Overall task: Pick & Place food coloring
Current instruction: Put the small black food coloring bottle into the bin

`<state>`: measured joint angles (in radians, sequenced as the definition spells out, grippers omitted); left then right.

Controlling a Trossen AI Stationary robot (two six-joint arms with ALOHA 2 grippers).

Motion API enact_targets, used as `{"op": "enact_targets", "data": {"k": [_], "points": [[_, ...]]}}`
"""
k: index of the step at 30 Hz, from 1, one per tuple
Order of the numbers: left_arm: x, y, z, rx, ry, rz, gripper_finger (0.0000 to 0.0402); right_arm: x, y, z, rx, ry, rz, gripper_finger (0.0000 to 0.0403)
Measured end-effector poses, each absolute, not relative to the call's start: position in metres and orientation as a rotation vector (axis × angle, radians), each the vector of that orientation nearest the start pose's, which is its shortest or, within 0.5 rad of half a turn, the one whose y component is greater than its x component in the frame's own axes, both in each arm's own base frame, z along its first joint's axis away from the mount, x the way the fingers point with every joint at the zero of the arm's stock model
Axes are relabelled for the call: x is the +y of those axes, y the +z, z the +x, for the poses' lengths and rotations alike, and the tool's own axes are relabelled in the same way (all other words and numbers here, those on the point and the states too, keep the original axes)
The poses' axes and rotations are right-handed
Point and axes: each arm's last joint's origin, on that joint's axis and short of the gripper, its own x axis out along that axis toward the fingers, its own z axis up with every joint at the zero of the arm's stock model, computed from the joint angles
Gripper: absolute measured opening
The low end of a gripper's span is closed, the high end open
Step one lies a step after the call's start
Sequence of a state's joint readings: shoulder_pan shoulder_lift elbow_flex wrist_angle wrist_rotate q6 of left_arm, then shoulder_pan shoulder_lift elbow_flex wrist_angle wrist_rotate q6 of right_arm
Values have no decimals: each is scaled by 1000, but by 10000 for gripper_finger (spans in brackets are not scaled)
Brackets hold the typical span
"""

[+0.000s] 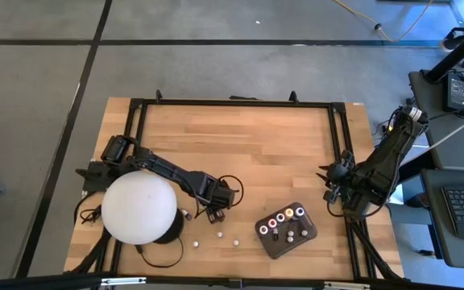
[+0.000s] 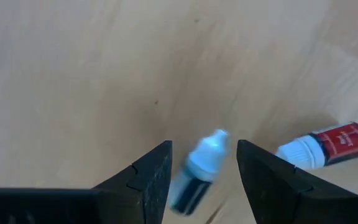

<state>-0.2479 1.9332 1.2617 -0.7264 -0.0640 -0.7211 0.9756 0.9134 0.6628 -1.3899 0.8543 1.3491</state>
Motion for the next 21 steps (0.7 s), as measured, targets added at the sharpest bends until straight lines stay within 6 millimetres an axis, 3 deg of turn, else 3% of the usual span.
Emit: {"op": "enact_targets", "data": {"k": [13,21], "points": [[-88,143,346,1425,258,-263,69,74,223,77,771,-512,-62,117],[-85,148,352,1380,258,-290,69,76,224,78,774,-468,-154,117]]}}
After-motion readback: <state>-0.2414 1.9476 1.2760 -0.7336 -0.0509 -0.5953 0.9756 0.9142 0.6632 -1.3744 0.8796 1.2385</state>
